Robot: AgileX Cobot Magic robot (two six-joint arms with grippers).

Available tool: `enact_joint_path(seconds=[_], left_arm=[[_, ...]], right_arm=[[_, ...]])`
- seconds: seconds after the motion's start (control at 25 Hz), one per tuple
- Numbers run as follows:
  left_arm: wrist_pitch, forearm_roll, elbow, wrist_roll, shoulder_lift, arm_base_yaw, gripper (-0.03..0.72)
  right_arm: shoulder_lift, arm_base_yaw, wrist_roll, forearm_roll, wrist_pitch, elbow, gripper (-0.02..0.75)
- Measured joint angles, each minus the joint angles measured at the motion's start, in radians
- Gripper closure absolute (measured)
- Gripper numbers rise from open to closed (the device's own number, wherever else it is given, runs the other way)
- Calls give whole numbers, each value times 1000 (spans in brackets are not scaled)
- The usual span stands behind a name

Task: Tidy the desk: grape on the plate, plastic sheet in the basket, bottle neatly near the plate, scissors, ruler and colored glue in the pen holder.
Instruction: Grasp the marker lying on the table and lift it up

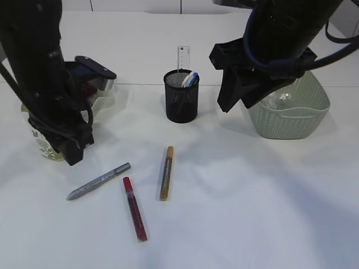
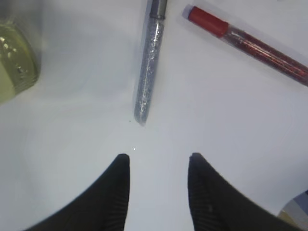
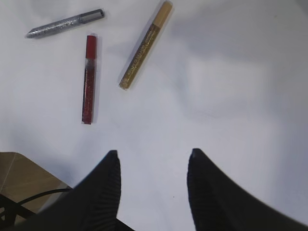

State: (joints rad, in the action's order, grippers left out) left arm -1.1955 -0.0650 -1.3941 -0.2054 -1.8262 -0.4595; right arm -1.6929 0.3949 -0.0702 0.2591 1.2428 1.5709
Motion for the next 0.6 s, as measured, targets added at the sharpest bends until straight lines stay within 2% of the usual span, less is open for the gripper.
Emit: enact_joint_path(seconds=[0.32,0.6], left_arm=[[106,13,-1,-105,-117,0,392],[142,21,-2,-123,-177,0,393]], right_arm=[[0,0,0,1,0,0,374],[0,0,0,1,0,0,373]])
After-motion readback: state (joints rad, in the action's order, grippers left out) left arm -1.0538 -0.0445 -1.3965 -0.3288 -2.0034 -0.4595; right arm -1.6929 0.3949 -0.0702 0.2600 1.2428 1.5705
